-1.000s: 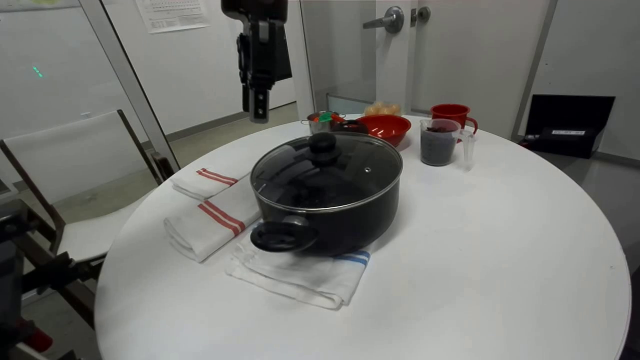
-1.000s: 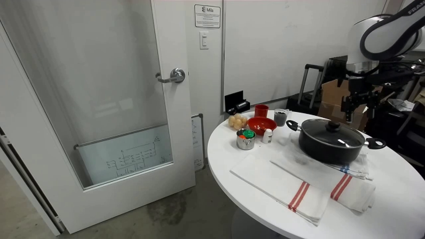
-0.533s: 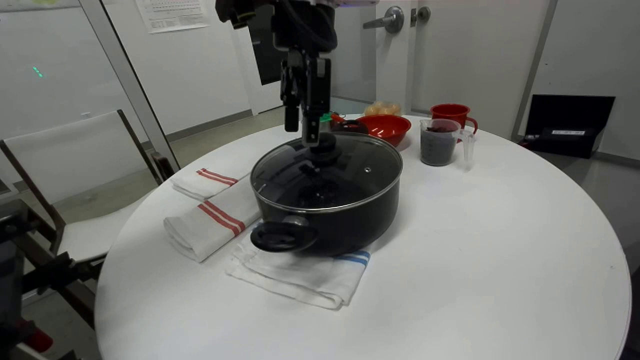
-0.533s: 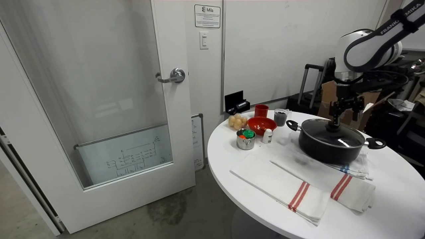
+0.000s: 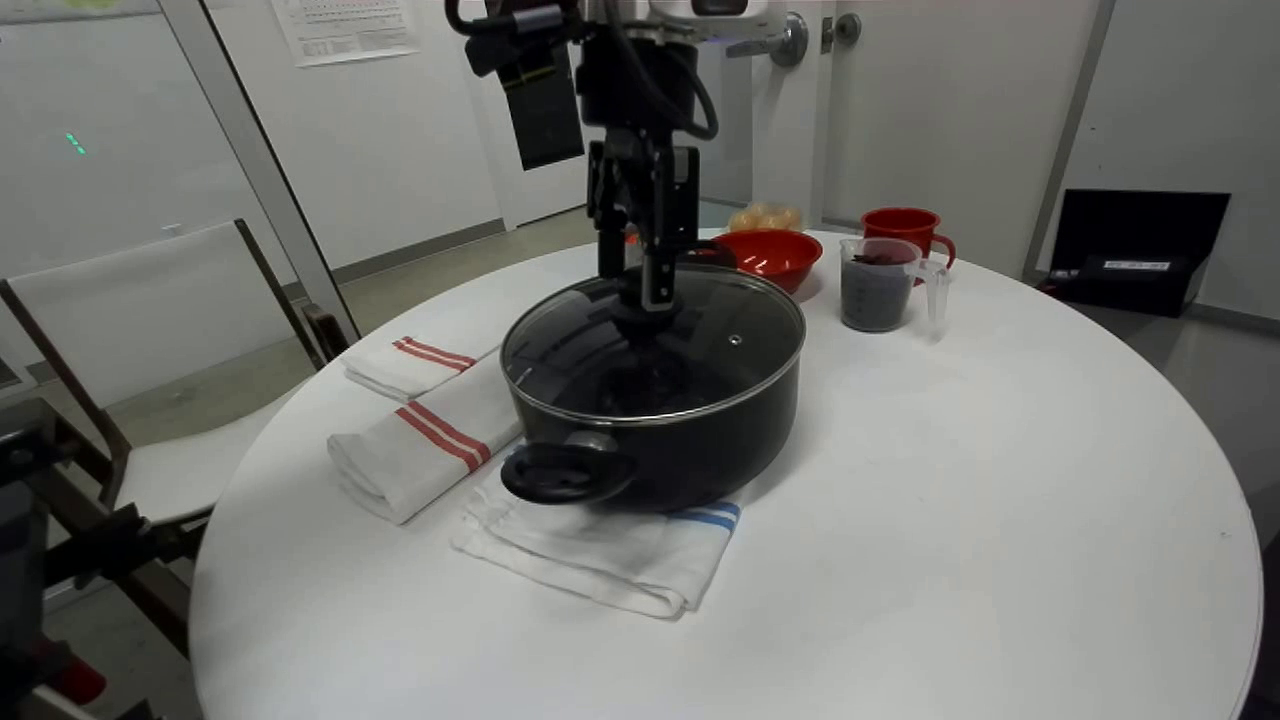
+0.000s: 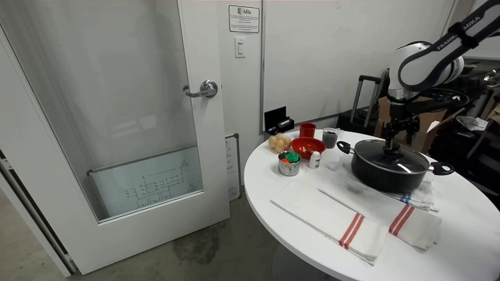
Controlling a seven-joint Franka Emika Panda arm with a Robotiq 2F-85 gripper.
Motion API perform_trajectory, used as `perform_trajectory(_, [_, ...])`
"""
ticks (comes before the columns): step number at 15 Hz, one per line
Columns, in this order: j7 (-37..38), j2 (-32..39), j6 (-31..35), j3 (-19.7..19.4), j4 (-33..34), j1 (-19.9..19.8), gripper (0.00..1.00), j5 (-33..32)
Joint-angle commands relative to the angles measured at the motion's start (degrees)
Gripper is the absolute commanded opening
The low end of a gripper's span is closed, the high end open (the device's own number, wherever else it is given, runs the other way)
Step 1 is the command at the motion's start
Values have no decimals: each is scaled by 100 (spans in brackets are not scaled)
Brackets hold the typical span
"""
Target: Remove the lid from the pot
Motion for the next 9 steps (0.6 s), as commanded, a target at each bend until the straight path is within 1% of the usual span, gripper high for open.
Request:
perform_trajectory(1, [-256,134,115,57,180,-82,100,163])
perform_trajectory(2, [-270,134,139,60,176,-84,100,169])
perform_trajectory(3, [-283,131,157,64,175,-85,97,173])
perform_trajectory(4, [-292,129,170,69,177,-87,73,179])
perform_trajectory(6, [-325,117,203,84,169,-97,70,197])
perform_trajectory(7, [-348,113,210,92,168,-104,65,215])
perform_trajectory(8, [-372,106,222,95,159,-107,56,228])
perform_trajectory(9, [-401,98,237,103,146,-116,49,254])
